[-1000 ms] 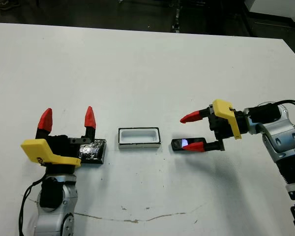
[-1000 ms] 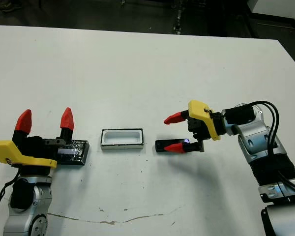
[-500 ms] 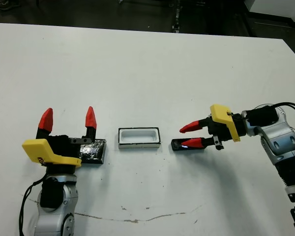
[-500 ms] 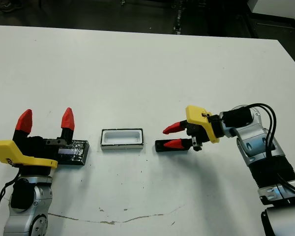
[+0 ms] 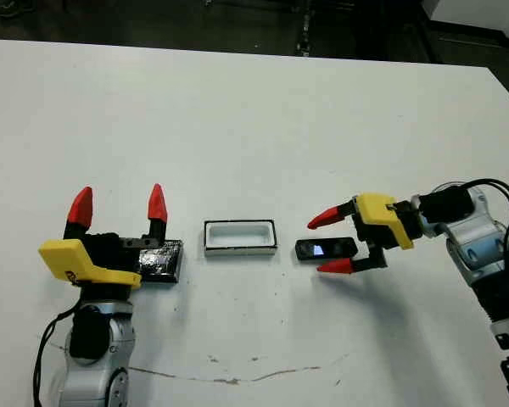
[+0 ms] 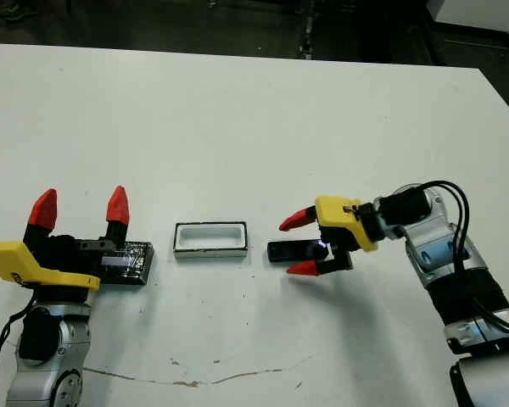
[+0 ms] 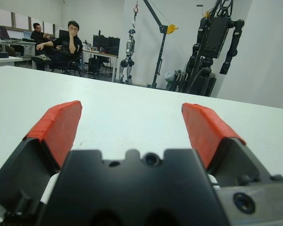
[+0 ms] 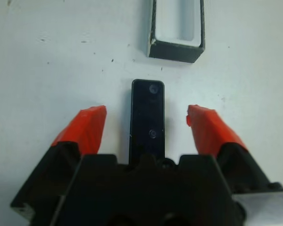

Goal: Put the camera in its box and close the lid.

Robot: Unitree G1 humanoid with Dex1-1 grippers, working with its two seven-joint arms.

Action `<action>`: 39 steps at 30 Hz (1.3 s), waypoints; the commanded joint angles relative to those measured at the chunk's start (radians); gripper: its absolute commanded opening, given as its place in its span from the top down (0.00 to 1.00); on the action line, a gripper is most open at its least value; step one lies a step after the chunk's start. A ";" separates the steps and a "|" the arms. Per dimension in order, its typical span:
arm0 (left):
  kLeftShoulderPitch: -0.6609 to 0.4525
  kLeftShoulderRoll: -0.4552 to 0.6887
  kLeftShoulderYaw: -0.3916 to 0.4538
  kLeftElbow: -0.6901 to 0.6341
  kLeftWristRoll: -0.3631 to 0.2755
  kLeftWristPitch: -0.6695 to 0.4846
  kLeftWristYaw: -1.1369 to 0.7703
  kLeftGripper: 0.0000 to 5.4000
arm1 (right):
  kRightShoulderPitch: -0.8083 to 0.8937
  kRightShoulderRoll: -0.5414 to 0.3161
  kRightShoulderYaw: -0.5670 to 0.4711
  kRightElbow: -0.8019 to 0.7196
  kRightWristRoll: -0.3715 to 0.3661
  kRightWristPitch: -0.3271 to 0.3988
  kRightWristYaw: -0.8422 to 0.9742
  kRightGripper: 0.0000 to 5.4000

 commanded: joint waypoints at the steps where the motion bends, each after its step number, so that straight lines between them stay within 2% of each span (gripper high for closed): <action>1: 0.015 0.005 -0.003 -0.008 0.002 0.012 -0.002 0.00 | -0.011 -0.016 0.002 0.017 -0.013 -0.019 0.006 0.07; 4: 0.016 0.006 -0.004 -0.010 0.024 0.013 0.009 0.00 | -0.015 -0.013 0.005 0.022 -0.015 -0.005 0.009 0.00; 19: 0.018 0.000 -0.006 -0.009 0.012 0.008 -0.001 0.00 | -0.001 0.011 0.012 0.044 -0.008 -0.009 0.002 0.00; 25: 0.018 0.002 -0.008 -0.010 0.018 0.010 0.004 0.00 | 0.021 0.018 0.003 0.023 0.002 0.044 -0.023 0.00; 29: 0.017 -0.002 -0.007 -0.011 0.004 0.012 0.001 0.00 | 0.034 0.021 -0.001 0.003 0.004 0.083 -0.050 0.08; 33: 0.016 -0.001 -0.006 -0.008 0.014 0.009 0.006 0.00 | 0.049 0.024 -0.009 -0.007 0.013 0.068 -0.067 0.20; 39: 0.016 -0.004 -0.006 -0.009 0.016 0.008 0.009 0.00 | 0.055 0.025 -0.005 -0.014 0.013 0.085 -0.071 0.38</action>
